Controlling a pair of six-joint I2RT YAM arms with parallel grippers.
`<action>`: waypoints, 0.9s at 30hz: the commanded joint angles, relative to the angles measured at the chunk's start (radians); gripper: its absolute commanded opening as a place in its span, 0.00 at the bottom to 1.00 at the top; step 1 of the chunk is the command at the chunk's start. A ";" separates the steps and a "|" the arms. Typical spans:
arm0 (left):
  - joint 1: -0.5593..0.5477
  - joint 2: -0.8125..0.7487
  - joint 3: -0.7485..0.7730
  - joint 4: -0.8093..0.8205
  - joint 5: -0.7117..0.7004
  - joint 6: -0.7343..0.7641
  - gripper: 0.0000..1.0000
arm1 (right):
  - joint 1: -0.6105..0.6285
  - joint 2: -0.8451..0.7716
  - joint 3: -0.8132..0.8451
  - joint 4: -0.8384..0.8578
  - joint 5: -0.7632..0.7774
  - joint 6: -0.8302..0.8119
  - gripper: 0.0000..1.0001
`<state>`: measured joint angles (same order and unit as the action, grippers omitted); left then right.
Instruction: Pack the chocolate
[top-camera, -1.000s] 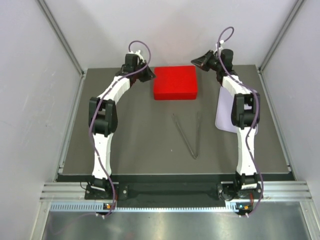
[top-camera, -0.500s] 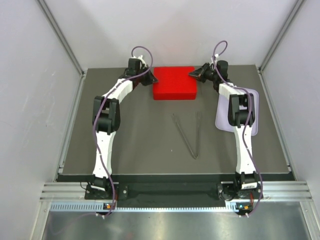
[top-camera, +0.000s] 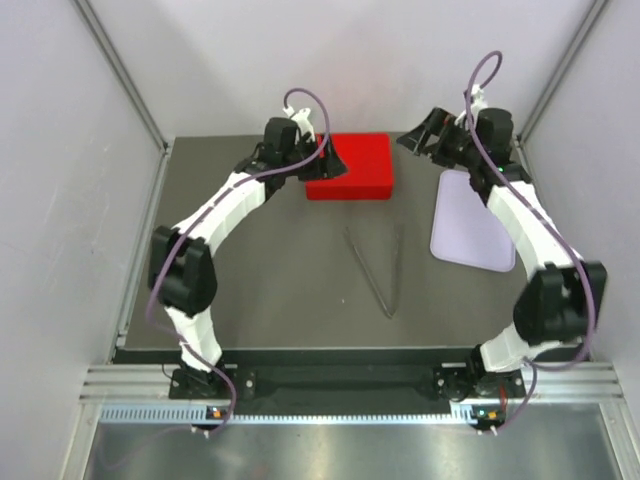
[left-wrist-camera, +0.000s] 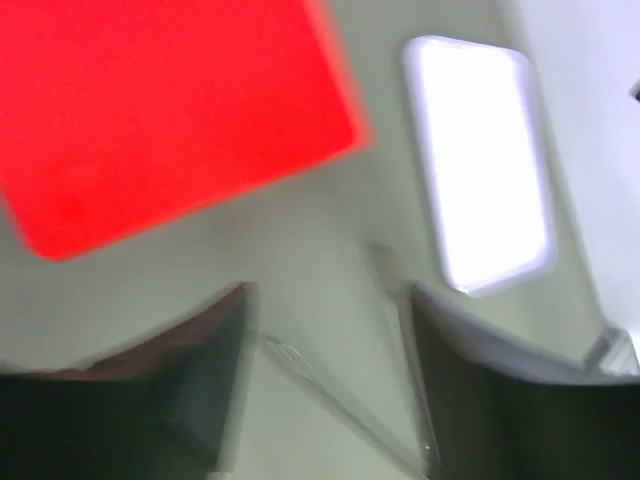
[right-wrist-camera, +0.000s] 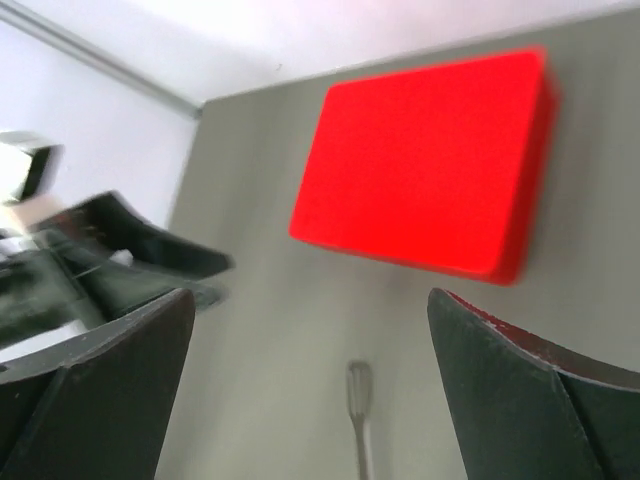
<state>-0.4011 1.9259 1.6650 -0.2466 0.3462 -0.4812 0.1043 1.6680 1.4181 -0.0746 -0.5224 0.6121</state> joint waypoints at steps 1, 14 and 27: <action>-0.050 -0.226 -0.127 0.047 -0.042 0.075 0.77 | 0.070 -0.232 -0.114 -0.278 0.299 -0.238 1.00; -0.107 -0.778 -0.600 0.086 -0.142 0.069 0.99 | 0.133 -0.825 -0.536 -0.399 0.463 -0.229 1.00; -0.107 -0.913 -0.674 0.052 -0.177 0.059 0.99 | 0.133 -0.949 -0.538 -0.422 0.455 -0.255 1.00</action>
